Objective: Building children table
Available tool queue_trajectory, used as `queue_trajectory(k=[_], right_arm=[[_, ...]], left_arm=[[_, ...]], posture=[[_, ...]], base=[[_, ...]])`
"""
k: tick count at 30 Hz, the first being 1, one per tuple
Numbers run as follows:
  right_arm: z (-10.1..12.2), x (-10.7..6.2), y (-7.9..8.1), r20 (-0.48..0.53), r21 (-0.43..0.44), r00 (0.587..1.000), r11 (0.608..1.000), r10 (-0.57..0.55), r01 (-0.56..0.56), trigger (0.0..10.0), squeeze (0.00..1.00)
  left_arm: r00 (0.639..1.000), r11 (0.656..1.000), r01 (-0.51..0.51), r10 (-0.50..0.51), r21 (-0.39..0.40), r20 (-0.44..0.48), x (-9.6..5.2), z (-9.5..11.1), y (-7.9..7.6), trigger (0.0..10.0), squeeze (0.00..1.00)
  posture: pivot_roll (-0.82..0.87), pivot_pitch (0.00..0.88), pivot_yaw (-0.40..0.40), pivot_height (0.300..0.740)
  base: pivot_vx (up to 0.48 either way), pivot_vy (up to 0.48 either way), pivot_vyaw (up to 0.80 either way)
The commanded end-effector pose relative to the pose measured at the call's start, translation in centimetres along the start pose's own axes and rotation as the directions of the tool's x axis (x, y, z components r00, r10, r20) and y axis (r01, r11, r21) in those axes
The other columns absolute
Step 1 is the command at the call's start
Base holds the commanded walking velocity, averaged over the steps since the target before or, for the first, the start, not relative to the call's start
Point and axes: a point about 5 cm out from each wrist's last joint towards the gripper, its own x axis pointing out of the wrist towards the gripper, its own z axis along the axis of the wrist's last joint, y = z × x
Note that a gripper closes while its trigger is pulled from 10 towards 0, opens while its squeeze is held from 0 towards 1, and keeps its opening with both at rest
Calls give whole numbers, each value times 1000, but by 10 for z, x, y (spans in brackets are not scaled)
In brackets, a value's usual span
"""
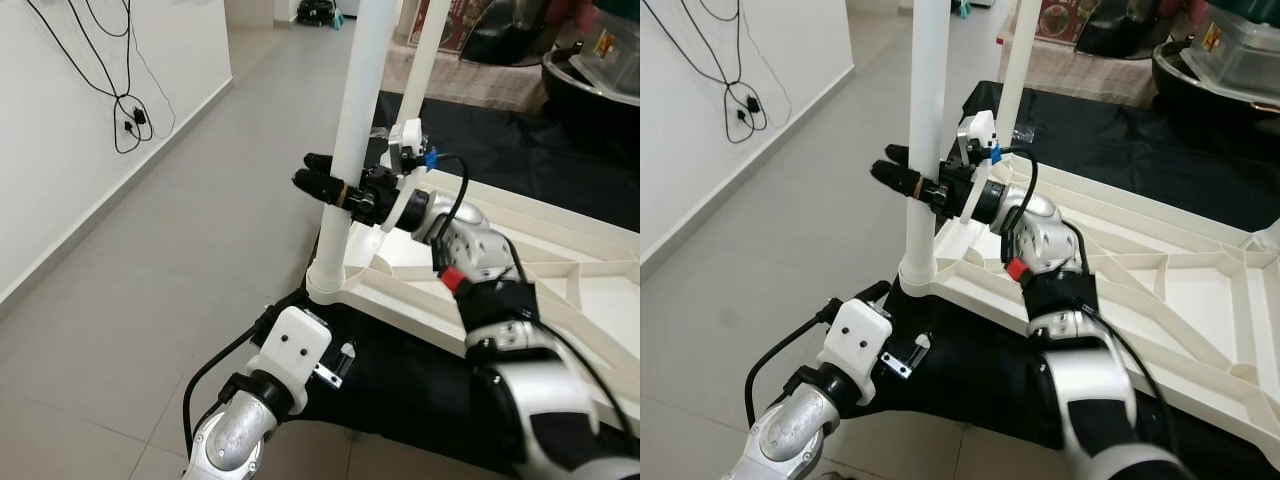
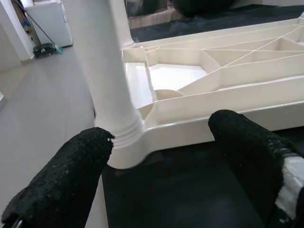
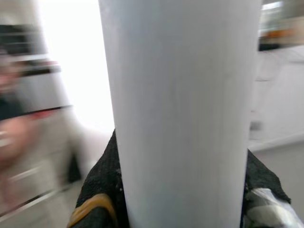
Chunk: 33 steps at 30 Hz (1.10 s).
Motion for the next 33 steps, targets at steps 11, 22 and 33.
queue_trajectory(k=[11,22,33], right_arm=[[-23,-70,-46,-94,-155,386,397,-918,905,0,0],[-20,-41,-13,-60,3,424,425,-904,905,10000,1000],[4,-19,-15,64,108,837,837,-544,536,10000,0]], left_arm=[[1000,1000,21,-21,-1,2,1,-2,-3,10000,0],[1000,1000,15,-15,0,0,1,-2,-2,10000,0],[1000,1000,8,-8,-2,-2,0,-2,-1,10000,0]], posture=[[137,93,-72,740],[135,106,-72,740],[136,110,-76,740]], base=[[0,0,0],[0,0,0],[0,0,0]])
